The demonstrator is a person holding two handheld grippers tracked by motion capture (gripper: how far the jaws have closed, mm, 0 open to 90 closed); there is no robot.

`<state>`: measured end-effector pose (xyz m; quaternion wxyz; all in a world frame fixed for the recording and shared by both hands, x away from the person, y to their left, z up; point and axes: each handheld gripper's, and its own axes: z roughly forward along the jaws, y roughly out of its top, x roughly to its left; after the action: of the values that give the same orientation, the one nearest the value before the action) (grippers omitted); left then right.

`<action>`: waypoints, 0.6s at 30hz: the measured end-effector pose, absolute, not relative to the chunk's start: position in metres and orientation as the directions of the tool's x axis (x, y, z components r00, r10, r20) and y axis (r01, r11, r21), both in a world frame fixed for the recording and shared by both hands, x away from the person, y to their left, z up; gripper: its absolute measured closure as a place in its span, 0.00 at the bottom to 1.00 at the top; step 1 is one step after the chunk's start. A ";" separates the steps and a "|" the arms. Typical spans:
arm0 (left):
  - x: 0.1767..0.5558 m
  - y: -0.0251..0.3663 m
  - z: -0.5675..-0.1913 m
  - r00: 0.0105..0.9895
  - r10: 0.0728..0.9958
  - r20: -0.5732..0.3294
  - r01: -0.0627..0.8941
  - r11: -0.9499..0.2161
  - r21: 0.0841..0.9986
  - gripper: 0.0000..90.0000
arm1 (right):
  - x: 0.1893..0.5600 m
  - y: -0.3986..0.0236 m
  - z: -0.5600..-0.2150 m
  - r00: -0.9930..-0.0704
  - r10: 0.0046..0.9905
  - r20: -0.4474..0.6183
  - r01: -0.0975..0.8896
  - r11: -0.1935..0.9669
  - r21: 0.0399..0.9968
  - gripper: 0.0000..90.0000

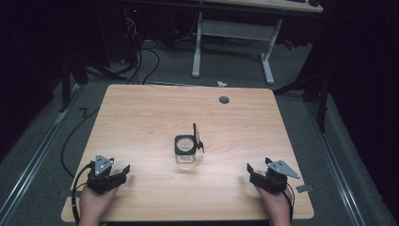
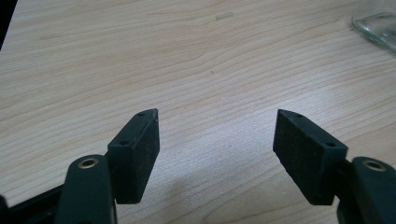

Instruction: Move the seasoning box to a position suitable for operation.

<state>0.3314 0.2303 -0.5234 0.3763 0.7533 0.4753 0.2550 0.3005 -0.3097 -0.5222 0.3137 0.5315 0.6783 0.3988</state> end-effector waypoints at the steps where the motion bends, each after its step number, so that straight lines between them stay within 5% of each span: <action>1: 0.331 0.231 -0.523 0.417 0.908 0.022 0.524 -0.260 0.811 0.36 | 0.300 -0.310 -0.522 -0.237 0.971 -0.004 0.471 0.119 0.874 0.23; 18: 0.332 0.230 -0.523 0.422 0.906 0.027 0.521 -0.268 0.810 0.36 | 0.300 -0.307 -0.521 -0.251 0.967 -0.035 0.457 0.150 0.877 0.22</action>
<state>0.3317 0.2299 -0.5235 0.3773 0.7542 0.4732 0.2549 0.3000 -0.3069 -0.5213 0.3236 0.5192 0.6858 0.3942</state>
